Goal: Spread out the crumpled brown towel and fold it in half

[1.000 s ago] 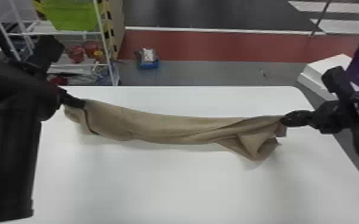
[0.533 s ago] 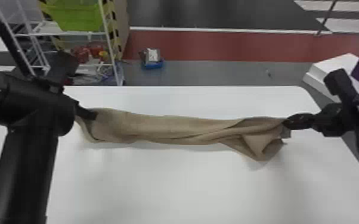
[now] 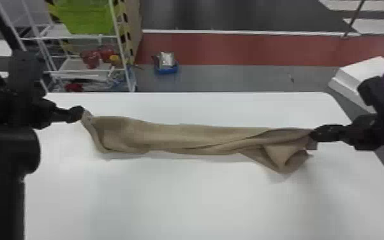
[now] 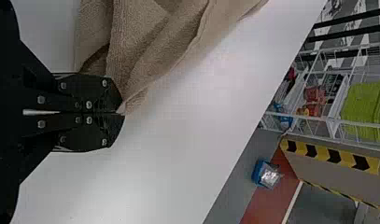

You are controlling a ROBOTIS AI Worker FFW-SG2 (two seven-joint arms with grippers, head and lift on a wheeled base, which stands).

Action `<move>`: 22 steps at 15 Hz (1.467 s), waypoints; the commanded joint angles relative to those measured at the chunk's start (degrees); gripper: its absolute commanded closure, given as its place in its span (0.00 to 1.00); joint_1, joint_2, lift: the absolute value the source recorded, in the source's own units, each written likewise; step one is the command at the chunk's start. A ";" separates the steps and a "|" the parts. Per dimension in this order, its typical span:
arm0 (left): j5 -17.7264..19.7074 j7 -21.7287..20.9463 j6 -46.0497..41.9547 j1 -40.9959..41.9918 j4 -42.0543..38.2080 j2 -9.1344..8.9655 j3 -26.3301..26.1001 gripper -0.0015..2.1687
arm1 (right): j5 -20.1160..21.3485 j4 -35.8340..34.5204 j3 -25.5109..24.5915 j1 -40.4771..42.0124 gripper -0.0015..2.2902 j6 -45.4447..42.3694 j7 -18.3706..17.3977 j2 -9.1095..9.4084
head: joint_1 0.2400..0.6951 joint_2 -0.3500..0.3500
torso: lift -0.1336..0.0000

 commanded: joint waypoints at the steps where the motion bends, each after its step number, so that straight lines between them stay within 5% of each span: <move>1: 1.11 -6.02 -6.51 4.38 -3.86 0.19 7.07 0.03 | -0.13 -0.07 -0.01 -0.07 0.83 -1.18 -0.17 -0.03 | 1.00 0.52 | 0.00; 4: 8.84 -11.29 -4.75 5.70 -3.07 0.72 11.73 0.10 | -0.13 -0.07 0.26 -0.25 0.83 -1.35 -0.26 0.06 | 1.00 0.55 | 0.00; 6: 9.28 -11.03 -4.58 6.49 -0.43 1.60 11.73 0.10 | -0.13 -0.07 0.61 -0.25 0.83 -0.82 -0.26 0.06 | 1.00 0.57 | 0.00; 9: 9.63 -11.64 9.66 6.93 -0.43 1.33 9.10 0.12 | -0.13 -0.07 0.78 -0.16 0.83 -0.65 -0.26 -0.03 | 1.00 0.58 | 0.00; 11: 9.63 -9.09 19.68 7.81 -1.49 0.45 5.84 0.12 | 0.14 -0.07 1.05 -0.25 0.83 -0.30 -0.26 0.06 | 1.00 0.58 | 0.00; 17: 14.73 -6.19 23.90 9.39 -5.62 -3.83 5.32 0.12 | 0.84 -0.07 1.40 -0.77 0.83 -0.30 -0.26 0.41 | 1.00 0.51 | 0.00; 22: 19.74 3.65 24.43 10.71 -7.38 -3.83 0.92 0.12 | 1.01 -0.07 2.01 -1.04 0.83 -0.30 -0.35 0.58 | 1.00 0.48 | 0.00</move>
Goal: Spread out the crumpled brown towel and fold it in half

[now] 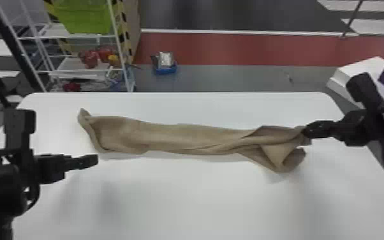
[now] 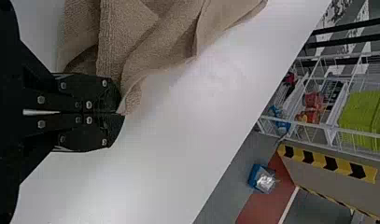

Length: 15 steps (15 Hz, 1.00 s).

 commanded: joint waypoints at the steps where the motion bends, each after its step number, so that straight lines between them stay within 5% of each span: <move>1: 2.58 5.30 -1.22 0.49 1.62 -0.24 -3.33 0.12 | -0.07 0.09 0.06 -0.10 0.83 0.00 0.00 0.00 | 1.00 0.48 | 0.00; 3: 3.54 10.23 -5.08 0.22 4.52 -0.24 -5.35 0.12 | -0.07 0.09 -0.02 -0.10 0.83 -0.17 -0.08 0.00 | 1.00 0.46 | 0.00; 8: 9.26 13.83 -4.73 -0.13 3.55 -0.24 -6.50 0.12 | 0.46 0.53 0.24 -0.45 0.83 0.18 -0.17 0.18 | 1.00 0.42 | 0.00; 13: 10.13 17.08 -8.95 -2.32 6.72 -0.24 -6.06 0.13 | 0.90 0.53 0.41 -0.45 0.83 0.18 -0.17 0.62 | 1.00 0.42 | 0.00; 15: 10.05 16.82 -9.13 -3.29 8.12 -0.24 -5.97 0.21 | 0.90 0.44 0.41 -0.45 0.83 0.18 -0.08 0.62 | 1.00 0.43 | 0.00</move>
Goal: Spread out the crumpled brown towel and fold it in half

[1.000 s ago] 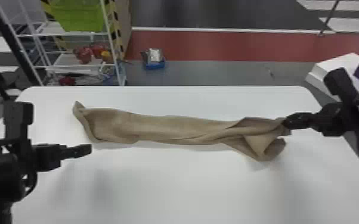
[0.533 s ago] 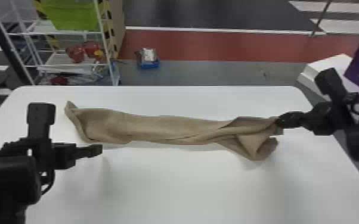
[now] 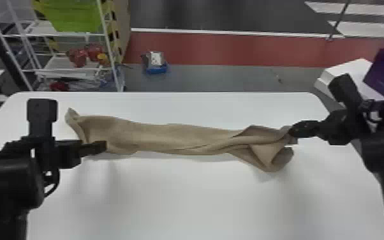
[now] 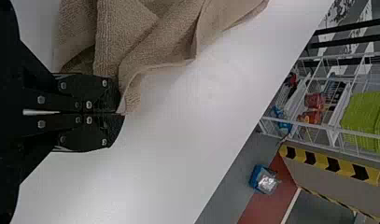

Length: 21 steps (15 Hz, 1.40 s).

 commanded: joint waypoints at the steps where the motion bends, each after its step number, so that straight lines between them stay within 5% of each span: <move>1: -0.06 -0.14 -0.47 -0.48 0.98 -0.24 0.10 0.22 | -0.07 -0.06 -0.02 0.09 0.83 0.18 0.01 0.00 | 1.00 0.43 | 0.00; 4: -0.15 -3.57 -0.47 -0.30 0.80 -0.24 2.48 0.50 | 0.02 -0.06 -0.29 0.09 0.83 0.36 0.01 0.00 | 1.00 0.43 | 0.00; 11: -0.42 -8.14 0.94 0.40 -1.83 -0.24 6.70 0.49 | -0.16 -0.06 -0.73 -0.18 0.83 0.01 0.01 0.00 | 1.00 0.46 | 0.00; 13: -0.85 -10.95 3.40 0.40 -3.33 -0.24 6.87 0.35 | -0.25 -0.06 -0.81 -0.18 0.83 0.18 0.01 0.00 | 1.00 0.46 | 0.00; 18: -1.47 -11.65 3.58 0.67 -4.03 -0.24 6.96 0.36 | -0.34 -0.41 -1.34 -0.09 0.83 0.71 0.01 0.00 | 1.00 0.45 | 0.00; 20: -2.88 -13.23 3.58 0.40 -3.85 -0.24 6.87 0.57 | -0.51 -0.50 -1.43 0.00 0.83 0.71 0.01 0.00 | 1.00 0.45 | 0.00; 21: -3.14 -13.41 3.58 0.14 -3.33 -0.24 6.78 0.59 | -0.51 -0.50 -1.43 0.09 0.83 0.71 0.01 0.00 | 1.00 0.45 | 0.00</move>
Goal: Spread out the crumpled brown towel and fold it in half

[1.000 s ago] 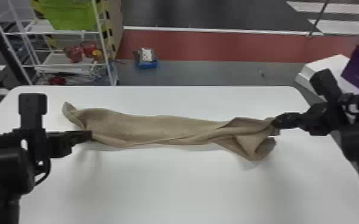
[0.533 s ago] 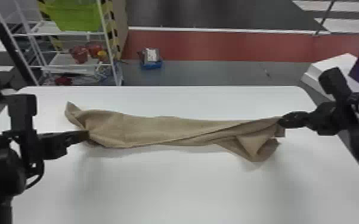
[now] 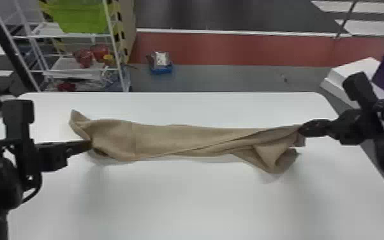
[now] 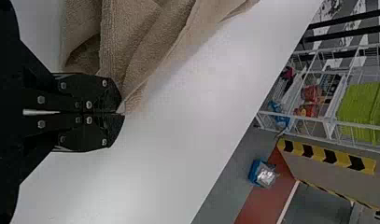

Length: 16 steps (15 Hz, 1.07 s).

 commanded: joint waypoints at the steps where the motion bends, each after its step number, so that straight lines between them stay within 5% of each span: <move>1: -1.67 -0.34 -0.14 -0.56 1.03 -0.24 -0.45 0.59 | -0.09 -0.01 0.06 0.16 0.83 0.01 0.00 0.00 | 1.00 0.45 | 0.00; 5: -1.85 -0.25 -0.67 -0.47 1.47 -0.24 -0.54 0.59 | -0.27 -0.01 -0.03 0.34 0.83 0.01 0.00 0.00 | 1.00 0.45 | 0.00; 8: -1.94 0.54 -0.84 -0.30 0.50 -0.24 0.17 0.93 | -0.36 -0.01 -0.12 0.43 0.83 0.01 0.00 0.00 | 1.00 0.45 | 0.00; 12: -1.76 -1.57 3.20 0.14 -6.18 -0.24 1.92 0.93 | -0.45 -0.01 -0.12 0.43 0.83 -0.16 0.00 0.00 | 1.00 0.47 | 0.00; 16: -3.08 -7.98 10.41 -2.67 -9.43 -0.24 6.05 0.93 | -0.62 -1.24 -1.26 0.25 0.83 0.01 -0.09 0.00 | 1.00 0.48 | 0.00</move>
